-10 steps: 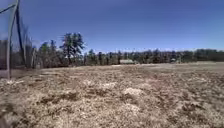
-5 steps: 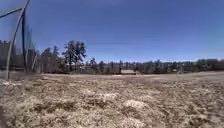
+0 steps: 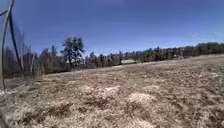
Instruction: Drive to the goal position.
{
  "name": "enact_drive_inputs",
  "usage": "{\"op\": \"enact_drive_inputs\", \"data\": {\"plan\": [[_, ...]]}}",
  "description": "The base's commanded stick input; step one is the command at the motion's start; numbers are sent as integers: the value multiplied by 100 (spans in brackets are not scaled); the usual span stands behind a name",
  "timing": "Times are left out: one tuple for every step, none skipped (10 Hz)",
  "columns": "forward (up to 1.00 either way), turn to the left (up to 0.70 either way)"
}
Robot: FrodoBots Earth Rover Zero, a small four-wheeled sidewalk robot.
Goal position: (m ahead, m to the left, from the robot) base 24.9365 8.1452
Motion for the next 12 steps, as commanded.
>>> {"op": "enact_drive_inputs", "data": {"plan": [[70, 0], [70, 0], [70, 0], [70, 0], [70, -20], [70, -35], [70, -35], [70, -19], [70, 0], [70, 0], [70, 0], [70, 0]]}}
